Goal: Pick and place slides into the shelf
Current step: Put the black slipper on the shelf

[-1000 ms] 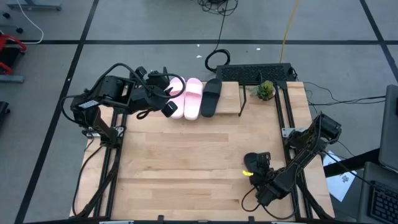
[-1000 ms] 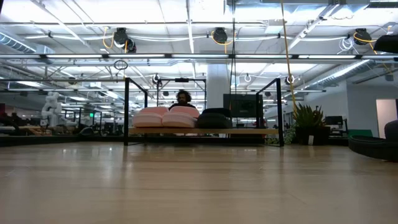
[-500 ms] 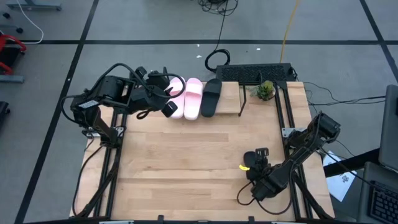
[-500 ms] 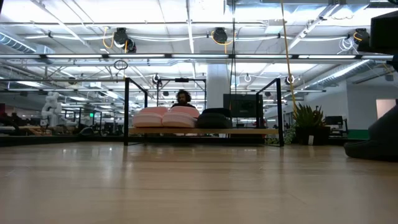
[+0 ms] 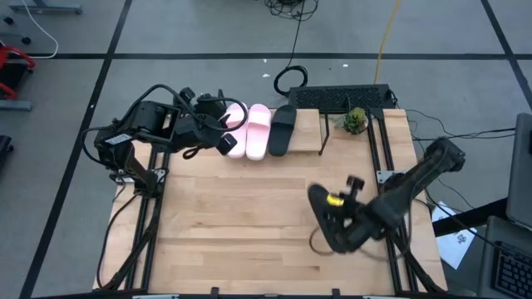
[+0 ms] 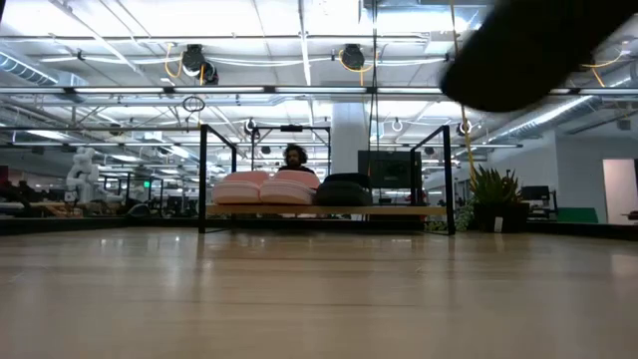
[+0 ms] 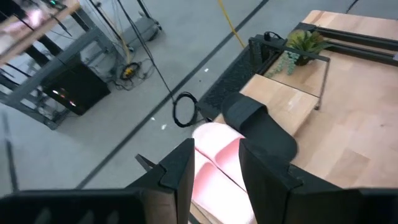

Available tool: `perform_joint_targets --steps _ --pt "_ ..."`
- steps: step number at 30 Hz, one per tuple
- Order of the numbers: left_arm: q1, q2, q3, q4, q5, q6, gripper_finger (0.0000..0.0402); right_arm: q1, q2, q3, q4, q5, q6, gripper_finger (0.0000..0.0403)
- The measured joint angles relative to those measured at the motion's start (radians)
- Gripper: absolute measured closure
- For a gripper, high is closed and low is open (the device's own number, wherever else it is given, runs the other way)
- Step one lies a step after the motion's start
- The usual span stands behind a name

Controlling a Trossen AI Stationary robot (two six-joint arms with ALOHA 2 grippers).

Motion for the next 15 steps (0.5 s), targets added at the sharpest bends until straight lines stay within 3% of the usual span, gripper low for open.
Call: perform_joint_targets --steps 3,6,11,15 --pt "0.001 0.000 0.000 0.000 -0.032 0.019 0.0273 -0.101 -0.036 0.109 0.010 0.135 -0.069 0.0401" --pt "0.007 0.000 0.000 0.000 -0.032 0.021 0.0273 -0.252 -0.043 0.178 0.128 0.214 -0.259 0.0401" --pt "0.013 0.000 0.000 0.000 -0.031 0.022 0.0273 -0.543 -0.036 0.189 0.389 0.212 -0.598 0.0402" --pt "0.015 0.000 0.000 0.000 -0.029 0.018 0.0273 -0.731 -0.017 0.166 0.528 0.137 -0.761 0.0402"
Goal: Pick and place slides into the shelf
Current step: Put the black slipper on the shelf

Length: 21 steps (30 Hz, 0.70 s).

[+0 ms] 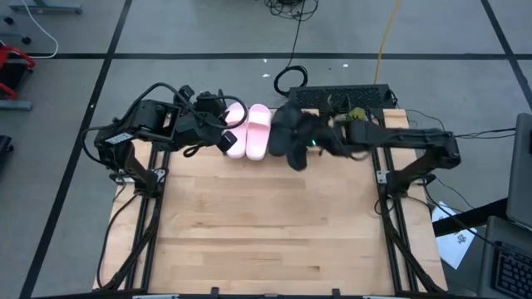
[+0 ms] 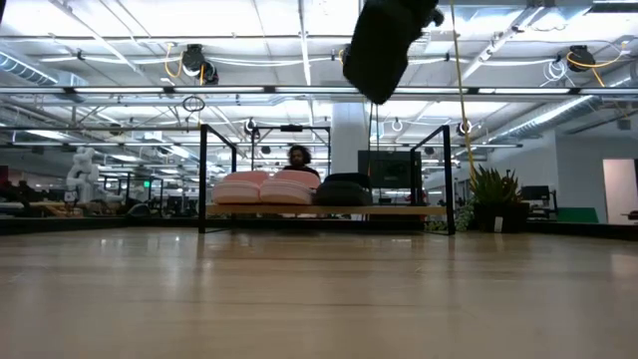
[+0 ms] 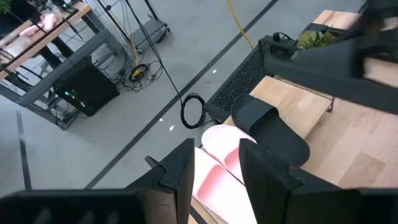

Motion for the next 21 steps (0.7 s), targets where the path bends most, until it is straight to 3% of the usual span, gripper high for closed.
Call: perform_joint_targets --steps 6,13,21 --pt "0.004 0.000 0.000 0.001 0.000 0.028 0.0273 -0.159 0.092 -0.013 0.048 -0.084 -0.135 0.0402" --pt "0.053 0.000 0.000 0.002 0.000 0.056 0.0273 -0.239 0.209 -0.013 0.060 -0.077 -0.328 0.0402" --pt "0.136 0.000 0.000 0.003 0.000 0.071 0.0273 -0.312 0.241 -0.013 0.070 -0.003 -0.505 0.0402"
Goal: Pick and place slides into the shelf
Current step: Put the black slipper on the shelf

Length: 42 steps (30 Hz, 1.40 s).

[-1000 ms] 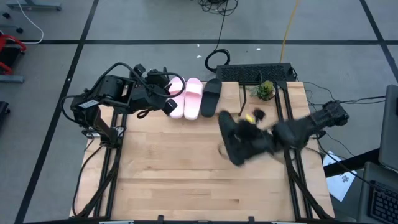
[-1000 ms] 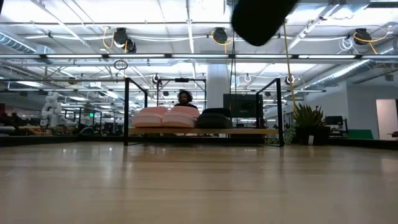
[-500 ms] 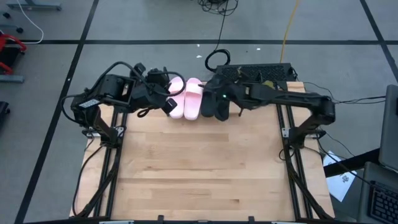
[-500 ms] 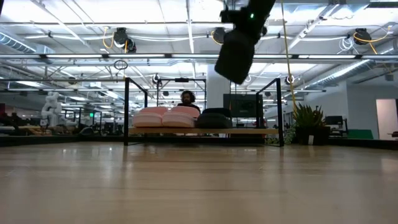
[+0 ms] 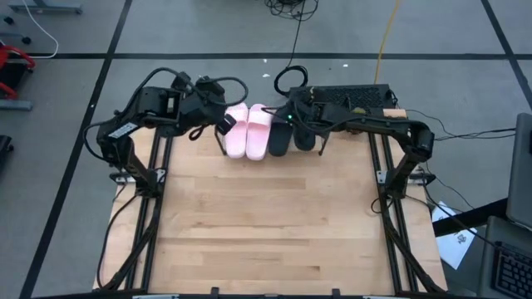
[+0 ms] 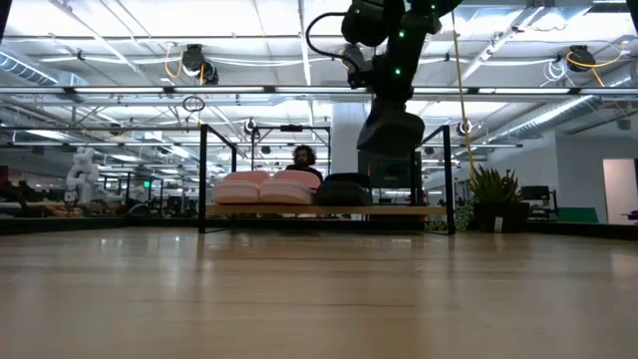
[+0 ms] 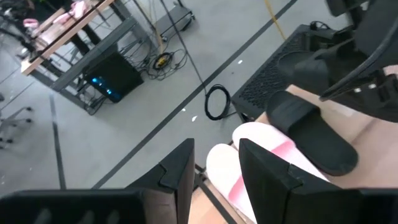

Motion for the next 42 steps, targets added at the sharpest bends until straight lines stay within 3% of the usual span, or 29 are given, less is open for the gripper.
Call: perform_joint_targets --steps 20,29,36,42 --pt "0.093 0.000 0.000 0.001 0.003 0.001 0.0273 -0.057 0.060 0.000 -0.065 -0.077 -0.005 0.0402" --pt "0.093 0.000 0.000 0.001 0.011 0.001 0.0273 -0.077 0.133 0.000 -0.064 -0.069 -0.004 0.0402" --pt "0.093 0.000 0.000 0.001 0.011 0.002 0.0273 -0.077 0.136 0.000 -0.066 0.007 -0.013 0.0402" --pt "0.093 0.000 0.000 0.001 0.011 0.002 0.0273 -0.081 0.136 0.000 -0.103 -0.029 -0.005 0.0402"
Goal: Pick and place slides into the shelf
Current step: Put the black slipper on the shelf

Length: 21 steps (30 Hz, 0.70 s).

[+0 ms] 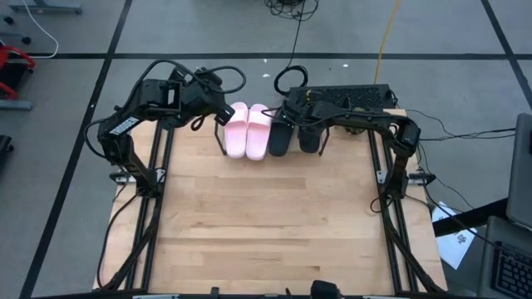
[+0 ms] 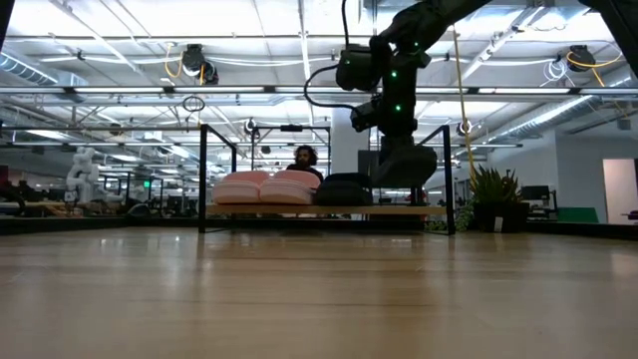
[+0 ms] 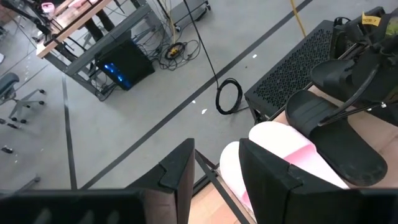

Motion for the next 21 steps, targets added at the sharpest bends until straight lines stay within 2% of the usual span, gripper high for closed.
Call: perform_joint_targets --steps 4,7,21 --pt "0.000 0.000 0.000 0.000 0.000 0.000 0.0273 -0.001 0.000 0.000 0.021 -0.003 -0.005 0.0402" --pt "0.000 0.000 0.000 0.000 0.002 0.000 0.0273 -0.006 0.009 0.000 0.020 -0.047 -0.003 0.0402" --pt "-0.003 0.000 0.000 0.000 0.018 -0.003 0.0273 -0.020 0.078 0.000 0.042 -0.048 -0.027 0.0402"
